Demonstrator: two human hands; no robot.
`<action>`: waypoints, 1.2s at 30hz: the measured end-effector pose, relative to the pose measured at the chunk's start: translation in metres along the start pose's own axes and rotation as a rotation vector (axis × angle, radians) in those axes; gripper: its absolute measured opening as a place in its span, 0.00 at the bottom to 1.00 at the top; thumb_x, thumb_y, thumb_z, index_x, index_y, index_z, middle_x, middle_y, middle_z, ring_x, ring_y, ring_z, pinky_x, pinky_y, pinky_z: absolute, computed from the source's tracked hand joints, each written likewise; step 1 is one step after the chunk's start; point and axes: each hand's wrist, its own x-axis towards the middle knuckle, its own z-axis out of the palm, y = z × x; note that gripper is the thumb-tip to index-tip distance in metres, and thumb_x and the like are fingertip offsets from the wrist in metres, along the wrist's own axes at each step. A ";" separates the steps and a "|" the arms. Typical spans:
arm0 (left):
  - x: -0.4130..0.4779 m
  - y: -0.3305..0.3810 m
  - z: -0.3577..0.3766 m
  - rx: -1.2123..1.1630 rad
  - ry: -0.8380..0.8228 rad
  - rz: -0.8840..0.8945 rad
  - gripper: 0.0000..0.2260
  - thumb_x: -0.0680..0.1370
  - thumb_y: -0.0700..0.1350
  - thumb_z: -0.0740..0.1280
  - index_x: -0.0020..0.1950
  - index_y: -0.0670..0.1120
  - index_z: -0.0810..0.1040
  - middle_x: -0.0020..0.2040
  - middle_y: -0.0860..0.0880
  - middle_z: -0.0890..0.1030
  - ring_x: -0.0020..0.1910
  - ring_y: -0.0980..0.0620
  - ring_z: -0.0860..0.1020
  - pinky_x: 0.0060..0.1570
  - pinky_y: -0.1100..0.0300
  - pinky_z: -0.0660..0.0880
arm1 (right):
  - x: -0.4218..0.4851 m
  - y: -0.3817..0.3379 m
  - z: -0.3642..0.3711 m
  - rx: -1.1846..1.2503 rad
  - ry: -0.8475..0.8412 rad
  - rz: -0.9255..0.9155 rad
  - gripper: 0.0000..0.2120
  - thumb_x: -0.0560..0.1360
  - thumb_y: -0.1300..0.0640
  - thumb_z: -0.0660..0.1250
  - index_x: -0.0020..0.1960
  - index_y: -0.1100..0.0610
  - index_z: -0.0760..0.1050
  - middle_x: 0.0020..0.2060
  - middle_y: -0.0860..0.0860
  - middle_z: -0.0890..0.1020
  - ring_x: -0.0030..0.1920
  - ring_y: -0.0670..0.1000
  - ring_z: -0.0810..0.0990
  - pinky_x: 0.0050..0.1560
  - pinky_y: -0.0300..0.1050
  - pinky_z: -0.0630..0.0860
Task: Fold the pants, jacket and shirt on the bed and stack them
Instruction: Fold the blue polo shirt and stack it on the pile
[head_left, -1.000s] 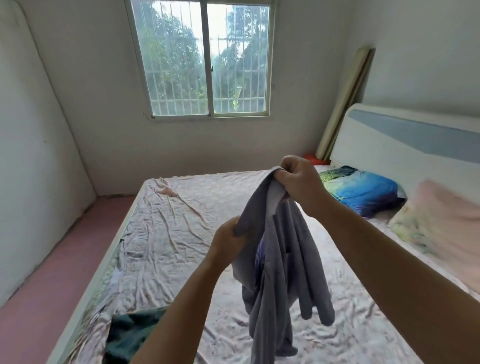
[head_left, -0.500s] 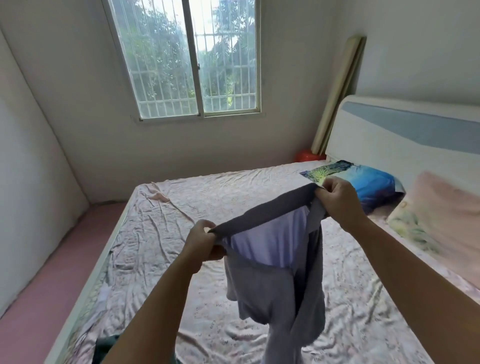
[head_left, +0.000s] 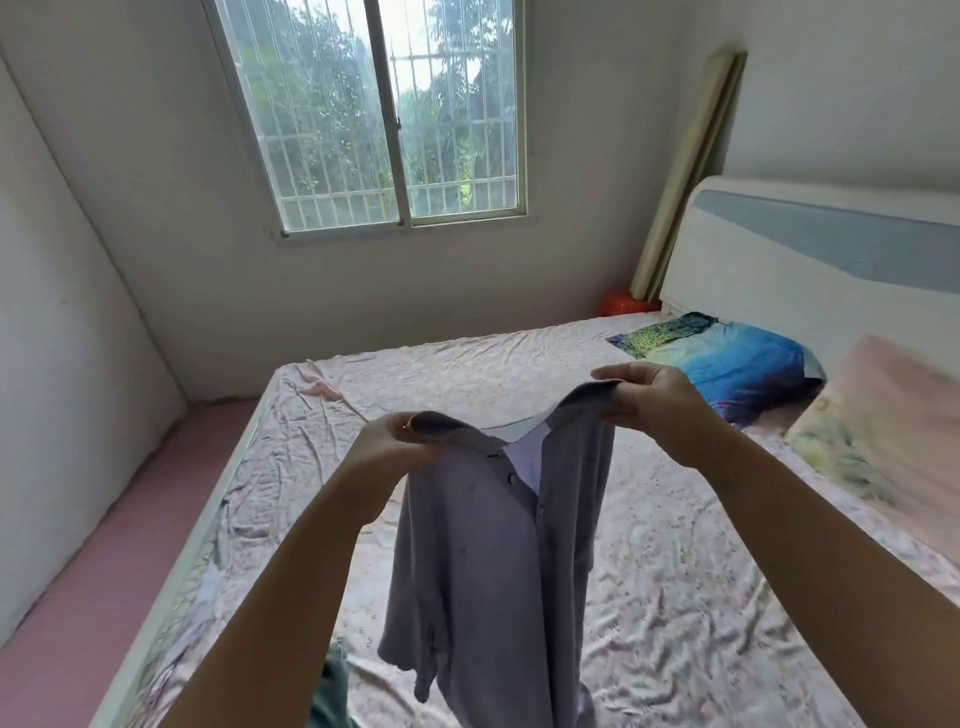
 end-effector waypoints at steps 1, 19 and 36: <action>0.002 -0.001 0.000 0.099 0.039 0.027 0.12 0.65 0.31 0.68 0.43 0.45 0.82 0.40 0.47 0.84 0.41 0.53 0.81 0.39 0.63 0.76 | 0.002 0.000 -0.002 -0.045 -0.042 -0.010 0.13 0.73 0.72 0.62 0.49 0.56 0.77 0.47 0.58 0.80 0.43 0.53 0.81 0.45 0.41 0.80; 0.015 -0.028 0.004 0.708 0.440 0.233 0.10 0.81 0.39 0.51 0.60 0.39 0.67 0.48 0.38 0.78 0.43 0.43 0.76 0.37 0.58 0.69 | 0.008 0.047 0.023 -0.481 0.139 -0.362 0.14 0.81 0.58 0.53 0.55 0.68 0.70 0.48 0.66 0.78 0.50 0.63 0.76 0.45 0.46 0.68; 0.009 -0.027 -0.039 0.336 -0.212 -0.029 0.20 0.50 0.57 0.79 0.36 0.49 0.83 0.37 0.52 0.84 0.37 0.57 0.81 0.35 0.67 0.76 | 0.021 0.025 -0.029 -0.260 -0.701 0.226 0.14 0.65 0.65 0.71 0.51 0.64 0.78 0.47 0.57 0.84 0.48 0.53 0.83 0.43 0.40 0.78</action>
